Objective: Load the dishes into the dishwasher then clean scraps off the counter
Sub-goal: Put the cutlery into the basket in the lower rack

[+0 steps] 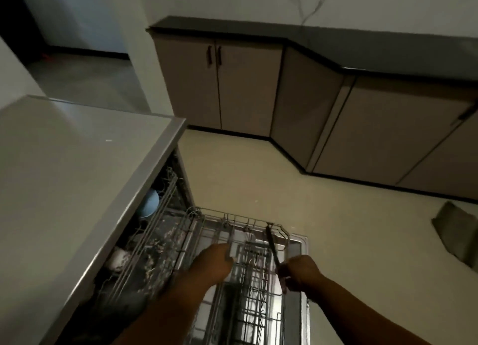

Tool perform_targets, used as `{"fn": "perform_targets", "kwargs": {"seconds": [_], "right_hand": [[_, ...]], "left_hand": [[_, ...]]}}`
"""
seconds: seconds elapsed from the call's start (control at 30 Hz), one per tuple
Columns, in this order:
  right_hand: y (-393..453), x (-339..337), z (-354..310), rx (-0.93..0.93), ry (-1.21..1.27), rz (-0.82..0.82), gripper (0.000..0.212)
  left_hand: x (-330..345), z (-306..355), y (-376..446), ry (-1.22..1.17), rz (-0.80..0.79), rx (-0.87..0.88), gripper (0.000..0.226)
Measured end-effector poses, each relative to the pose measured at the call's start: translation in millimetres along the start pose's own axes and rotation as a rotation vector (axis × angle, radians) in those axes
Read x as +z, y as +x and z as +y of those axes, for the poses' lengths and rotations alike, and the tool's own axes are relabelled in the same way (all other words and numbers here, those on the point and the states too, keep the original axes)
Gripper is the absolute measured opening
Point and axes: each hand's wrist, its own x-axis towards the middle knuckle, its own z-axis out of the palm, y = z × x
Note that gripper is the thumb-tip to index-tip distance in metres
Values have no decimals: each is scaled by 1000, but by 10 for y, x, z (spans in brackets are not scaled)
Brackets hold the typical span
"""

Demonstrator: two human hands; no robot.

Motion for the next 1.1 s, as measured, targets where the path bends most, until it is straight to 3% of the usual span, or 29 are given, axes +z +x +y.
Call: {"fn": "perform_targets", "kwargs": {"seconds": [0.03, 0.1, 0.17, 0.2, 0.3, 0.37, 0.5, 0.7, 0.87, 1.1], "right_hand": [[112, -10, 56, 103, -59, 2, 33], [255, -10, 136, 47, -46, 110, 35], [509, 42, 387, 126, 161, 158, 28], [609, 137, 525, 142, 193, 223, 21], [899, 330, 846, 212, 212, 220, 18], [1195, 527, 1188, 285, 14, 354, 12], [1881, 901, 1705, 330, -117, 243, 24], [2543, 1223, 1936, 309, -115, 282, 15], [2830, 1342, 2071, 371, -143, 291, 16], [2936, 1404, 2197, 438, -194, 286, 11]], "left_hand": [[18, -30, 132, 99, -28, 31, 49], [96, -69, 384, 222, -42, 64, 60], [251, -110, 635, 282, -49, 76, 66], [366, -149, 770, 300, -63, 72, 70], [756, -288, 1172, 374, -88, 112, 78], [1013, -400, 1427, 404, -85, 138, 79], [1583, -678, 1865, 393, -92, 127, 78], [2327, -1146, 2280, 428, -154, 99, 80], [2591, -1354, 2475, 464, -97, 191, 86], [2699, -1441, 2619, 434, -55, 190, 90]]}}
